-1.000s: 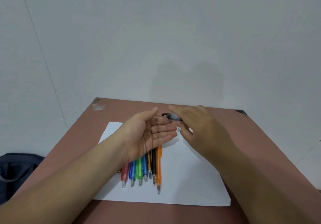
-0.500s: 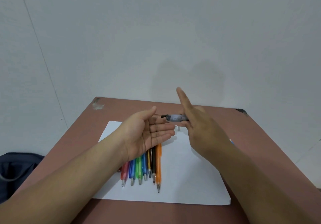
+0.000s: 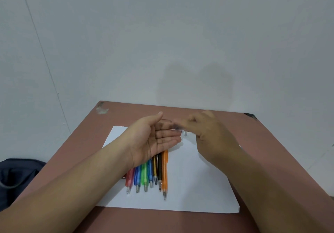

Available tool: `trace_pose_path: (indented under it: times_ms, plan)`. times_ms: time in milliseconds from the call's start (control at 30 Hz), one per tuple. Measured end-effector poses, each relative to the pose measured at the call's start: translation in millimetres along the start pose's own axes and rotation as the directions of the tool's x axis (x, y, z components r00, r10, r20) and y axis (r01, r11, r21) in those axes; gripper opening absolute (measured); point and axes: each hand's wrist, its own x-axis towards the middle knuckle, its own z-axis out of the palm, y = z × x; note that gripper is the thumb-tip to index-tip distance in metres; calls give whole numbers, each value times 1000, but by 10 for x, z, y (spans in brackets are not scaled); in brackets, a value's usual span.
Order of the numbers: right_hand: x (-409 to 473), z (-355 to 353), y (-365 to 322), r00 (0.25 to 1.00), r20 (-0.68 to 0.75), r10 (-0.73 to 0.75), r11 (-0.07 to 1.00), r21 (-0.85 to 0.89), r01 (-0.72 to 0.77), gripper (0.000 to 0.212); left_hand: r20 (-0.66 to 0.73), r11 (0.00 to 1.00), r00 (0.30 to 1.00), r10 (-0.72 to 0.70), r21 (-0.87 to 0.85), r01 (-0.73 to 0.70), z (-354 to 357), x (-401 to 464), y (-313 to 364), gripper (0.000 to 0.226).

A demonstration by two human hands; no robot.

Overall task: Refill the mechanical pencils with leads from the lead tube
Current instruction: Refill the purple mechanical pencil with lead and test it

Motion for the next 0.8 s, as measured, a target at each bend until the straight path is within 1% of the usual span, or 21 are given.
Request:
trace_pose_path:
  times_ms: [33,67,167,200,233,267,367,400,467,533,600,700,767,800]
  plan:
    - [-12,24,26,999,-31,-41,999,-20,41,91,-1,1000,1000,0,6,0,4,-1,-1,53]
    - [-8,38,65,999,-32,-36,999,-20,36,93,-2,1000,1000,0,7,0,4,0,-2,53]
    - [-11,19,-11,998,17,67,993,94,-69,112,-4,1000,1000,-2,0,2,4,-1,-5,51]
    - [-17,13,-22,997,4,82,992,99,-82,112,-6,1000,1000,2,1,-2,5,1,-6,49]
    - [-15,3,-23,995,-5,95,990,108,-94,107,-10,1000,1000,11,6,-11,7,2,-10,46]
    - [-12,-3,-27,996,-32,80,990,120,-76,96,-17,1000,1000,23,13,-23,7,4,-17,42]
    - [-6,21,0,992,-121,22,991,134,-6,52,-41,996,996,77,42,-75,8,13,-38,31]
    - [-13,3,-9,990,-137,35,984,178,-10,44,-47,995,995,93,51,-91,9,17,-42,28]
    - [-33,-62,-56,979,-125,162,935,336,-112,39,-59,994,993,103,48,-100,12,16,-41,26]
    - [-32,-101,-98,948,-97,304,834,508,-216,34,-64,996,994,89,32,-87,12,17,-37,26]
    - [-6,-108,-139,900,-81,429,689,674,-268,34,-60,997,996,73,14,-73,13,15,-35,26]
    - [35,-92,-203,828,-21,561,416,871,-259,39,-53,998,996,66,0,-66,19,9,-30,23]
    - [46,-65,-228,782,39,622,237,943,-235,36,-39,997,997,72,20,-71,25,3,-28,22]
    - [51,-50,-233,770,71,634,169,959,-228,34,-28,996,996,80,38,-79,26,3,-30,23]
